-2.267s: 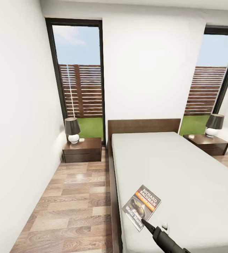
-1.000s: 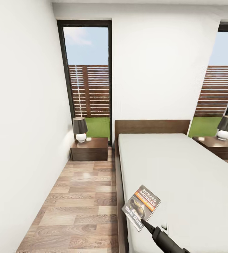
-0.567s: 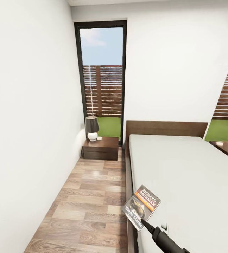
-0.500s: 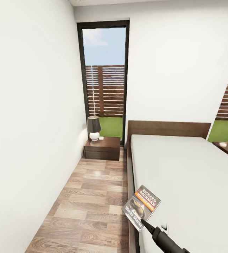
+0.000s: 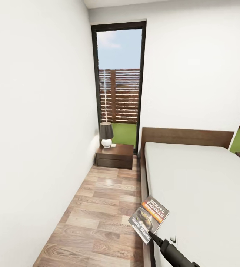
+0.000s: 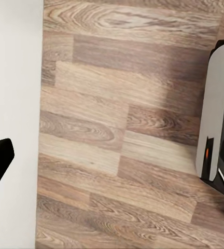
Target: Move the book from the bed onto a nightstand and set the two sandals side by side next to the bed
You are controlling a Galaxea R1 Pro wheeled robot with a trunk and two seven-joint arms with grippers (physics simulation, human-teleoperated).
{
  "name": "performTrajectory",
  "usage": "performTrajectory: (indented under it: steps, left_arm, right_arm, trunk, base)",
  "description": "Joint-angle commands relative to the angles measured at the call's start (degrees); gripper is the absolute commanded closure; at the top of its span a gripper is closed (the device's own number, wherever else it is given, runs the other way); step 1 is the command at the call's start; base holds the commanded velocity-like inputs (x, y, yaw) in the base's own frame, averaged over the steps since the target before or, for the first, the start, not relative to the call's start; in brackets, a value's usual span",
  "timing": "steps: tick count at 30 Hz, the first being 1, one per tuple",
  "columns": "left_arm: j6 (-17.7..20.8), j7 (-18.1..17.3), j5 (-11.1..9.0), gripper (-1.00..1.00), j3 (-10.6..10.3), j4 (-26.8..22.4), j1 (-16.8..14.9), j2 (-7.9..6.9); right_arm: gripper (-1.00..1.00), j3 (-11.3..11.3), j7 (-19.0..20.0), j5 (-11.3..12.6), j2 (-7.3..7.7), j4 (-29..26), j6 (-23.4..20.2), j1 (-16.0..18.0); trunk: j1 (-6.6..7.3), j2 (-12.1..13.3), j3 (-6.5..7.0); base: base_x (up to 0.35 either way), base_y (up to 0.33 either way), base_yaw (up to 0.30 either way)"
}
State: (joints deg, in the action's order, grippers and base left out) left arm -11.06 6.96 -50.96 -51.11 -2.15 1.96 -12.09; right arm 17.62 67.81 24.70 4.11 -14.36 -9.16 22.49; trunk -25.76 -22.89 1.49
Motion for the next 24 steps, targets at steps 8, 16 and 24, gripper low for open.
performTrajectory:
  steps: [8,16,24]
  left_arm:
    - [0.0,0.4,-0.3,-1.00,-0.5,-0.2,0.1,0.73]
    - [0.0,-0.2,-0.1,-1.00,-1.1,-0.2,0.1,2.49]
    - [0.1,-0.6,4.7,-1.00,-2.2,-0.2,0.1,4.63]
  right_arm:
    - [1.00,-0.2,0.2,0.6,0.02,0.0,-0.6,0.0]
    - [1.00,-0.2,0.2,0.6,0.02,0.0,-0.6,0.0]
    - [1.00,-0.2,0.2,0.7,0.02,0.0,-0.6,0.0]
  trunk:
    - [-0.02,0.0,0.00]
    - [-0.02,0.0,0.00]
    - [-0.02,0.0,0.00]
  base:
    - [-0.006,0.019,0.013]
    - [-0.001,0.004,0.003]
    - [0.000,0.005,0.000]
